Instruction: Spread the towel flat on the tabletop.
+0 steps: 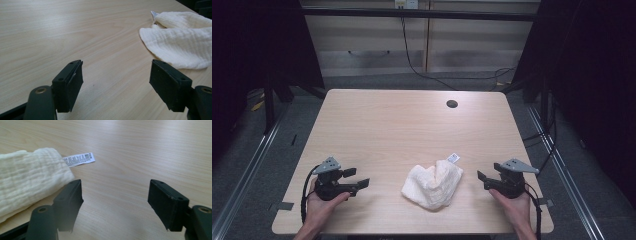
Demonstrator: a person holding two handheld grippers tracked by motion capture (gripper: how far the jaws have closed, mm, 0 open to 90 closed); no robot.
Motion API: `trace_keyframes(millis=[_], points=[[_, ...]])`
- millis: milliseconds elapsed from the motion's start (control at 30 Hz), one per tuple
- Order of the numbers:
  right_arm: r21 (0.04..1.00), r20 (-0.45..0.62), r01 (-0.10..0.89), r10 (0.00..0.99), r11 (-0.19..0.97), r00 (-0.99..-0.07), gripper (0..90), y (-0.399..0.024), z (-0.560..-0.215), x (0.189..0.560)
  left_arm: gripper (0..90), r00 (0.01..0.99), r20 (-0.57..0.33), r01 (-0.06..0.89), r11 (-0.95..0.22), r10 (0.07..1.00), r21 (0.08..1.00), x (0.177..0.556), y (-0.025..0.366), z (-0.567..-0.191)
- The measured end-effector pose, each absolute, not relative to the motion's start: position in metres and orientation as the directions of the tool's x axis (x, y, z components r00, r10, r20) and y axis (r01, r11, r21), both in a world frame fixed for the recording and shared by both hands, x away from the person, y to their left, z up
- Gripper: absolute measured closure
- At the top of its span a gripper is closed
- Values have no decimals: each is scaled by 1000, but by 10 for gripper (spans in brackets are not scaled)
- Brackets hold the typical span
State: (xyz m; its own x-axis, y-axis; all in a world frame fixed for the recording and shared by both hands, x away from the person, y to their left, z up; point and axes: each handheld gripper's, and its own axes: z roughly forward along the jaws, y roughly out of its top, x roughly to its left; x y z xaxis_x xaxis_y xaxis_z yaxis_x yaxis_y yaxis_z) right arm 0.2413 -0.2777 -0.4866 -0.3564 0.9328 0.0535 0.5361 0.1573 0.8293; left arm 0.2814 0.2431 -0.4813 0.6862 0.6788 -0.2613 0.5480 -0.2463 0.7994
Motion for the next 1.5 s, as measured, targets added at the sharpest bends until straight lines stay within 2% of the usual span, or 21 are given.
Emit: trace_keyframes(millis=[33, 100, 233, 367, 433, 500, 633, 867, 1067, 1233, 1333, 1500], points=[[829, 53, 536, 933, 157, -356, 312, -278, -487, 241, 264, 689, -257, 542, -248, 677, 803, 281, 243, -481], [856, 107, 506, 921, 106, -374, 399, -281, -483, 237, 264, 691, -241, 530, -251, 681, 810, 279, 243, -480], [871, 179, 488, 889, 56, -422, 432, -283, -476, 235, 266, 691, -271, 538, -227, 670, 812, 279, 246, -479], [862, 211, 504, 864, 56, -457, 431, -281, -477, 237, 270, 694, -273, 538, -228, 666, 811, 280, 247, -480], [853, 207, 517, 863, 71, -461, 431, -278, -478, 239, 312, 705, -258, 523, -238, 661, 818, 278, 247, -479], [848, 210, 524, 855, 83, -474, 430, -275, -477, 240, 316, 714, -256, 518, -245, 652, 820, 274, 247, -479], [839, 232, 527, 788, 136, -571, 450, -261, -467, 239, 316, 707, -270, 530, -238, 653, 814, 271, 251, -479], [831, 214, 503, 700, 235, -681, 409, -229, -453, 238, 282, 683, -256, 541, -238, 684, 807, 268, 254, -479], [810, 221, 496, 619, 313, -753, 297, -194, -442, 241, 282, 681, -254, 542, -239, 687, 806, 268, 253, -479], [764, 202, 502, 589, 405, -783, 256, -168, -456, 252, 282, 686, -250, 538, -244, 684, 807, 268, 252, -479], [730, 196, 520, 593, 444, -781, 323, -162, -473, 259, 282, 688, -247, 537, -250, 683, 805, 268, 253, -479], [694, 198, 540, 594, 477, -780, 519, -160, -492, 261, 282, 690, -250, 534, -245, 680, 809, 268, 253, -479]])
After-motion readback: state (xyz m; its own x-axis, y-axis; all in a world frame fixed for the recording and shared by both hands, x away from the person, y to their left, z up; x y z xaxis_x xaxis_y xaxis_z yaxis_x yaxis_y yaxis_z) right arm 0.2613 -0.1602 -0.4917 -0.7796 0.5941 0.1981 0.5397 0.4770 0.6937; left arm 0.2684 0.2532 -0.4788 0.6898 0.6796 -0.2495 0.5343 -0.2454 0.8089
